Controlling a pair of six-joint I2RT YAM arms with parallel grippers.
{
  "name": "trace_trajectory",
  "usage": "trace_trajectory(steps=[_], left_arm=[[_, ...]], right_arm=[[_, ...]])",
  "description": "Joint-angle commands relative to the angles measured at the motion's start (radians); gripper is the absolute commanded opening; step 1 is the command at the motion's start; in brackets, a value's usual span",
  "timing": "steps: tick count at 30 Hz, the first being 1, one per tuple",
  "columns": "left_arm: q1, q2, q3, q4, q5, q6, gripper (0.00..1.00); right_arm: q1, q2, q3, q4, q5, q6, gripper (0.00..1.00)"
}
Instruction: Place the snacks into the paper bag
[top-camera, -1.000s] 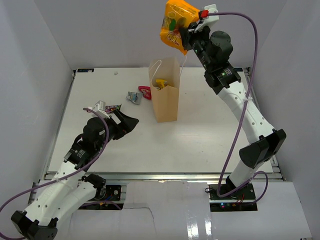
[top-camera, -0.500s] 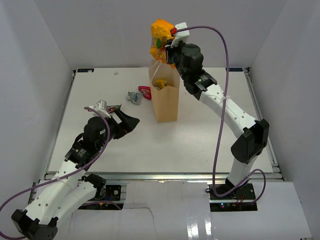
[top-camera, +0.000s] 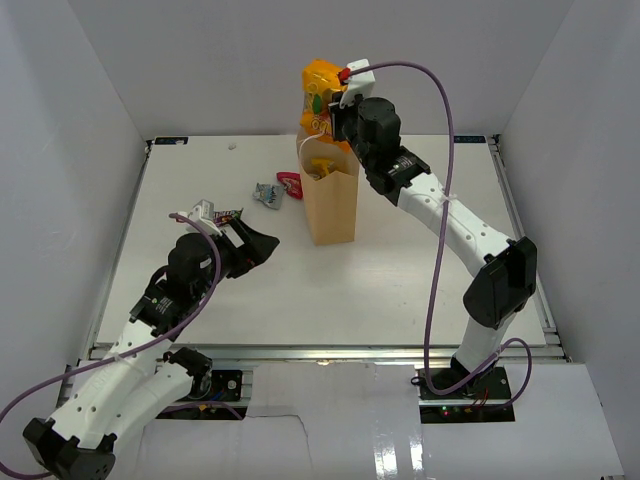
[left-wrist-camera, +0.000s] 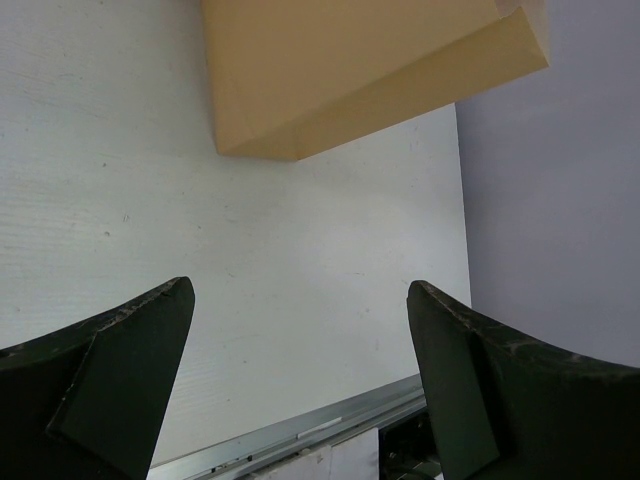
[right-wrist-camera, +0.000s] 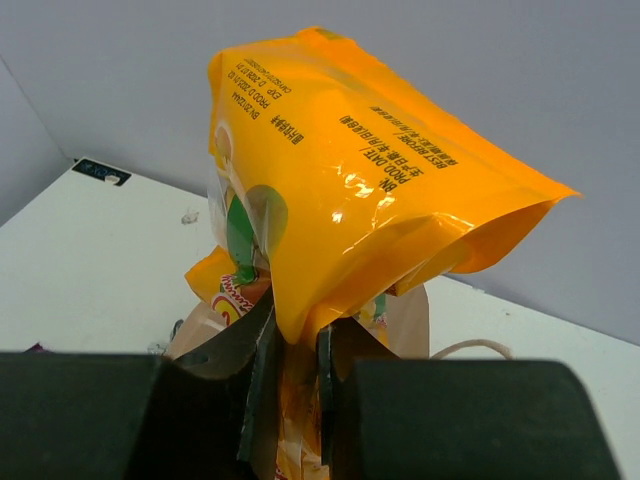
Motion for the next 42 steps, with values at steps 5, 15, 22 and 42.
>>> trace_trajectory(steps=[5, 15, 22, 42], left_arm=[[0.004, -0.002, -0.005, 0.018, 0.007, 0.012, 0.98], [0.004, -0.017, -0.005, 0.004, 0.004, 0.009, 0.98], [0.004, -0.028, -0.005, -0.008, 0.001, 0.003, 0.98], [0.043, 0.356, 0.147, -0.03, -0.051, -0.062, 0.97]], right_arm=[[0.001, -0.081, 0.039, 0.142, 0.019, 0.022, 0.13], [-0.002, -0.087, 0.009, 0.149, 0.038, 0.04, 0.18], [-0.004, -0.107, -0.051, 0.159, 0.036, 0.041, 0.23], [-0.072, -0.229, -0.05, 0.044, -0.548, -0.11, 0.76]])
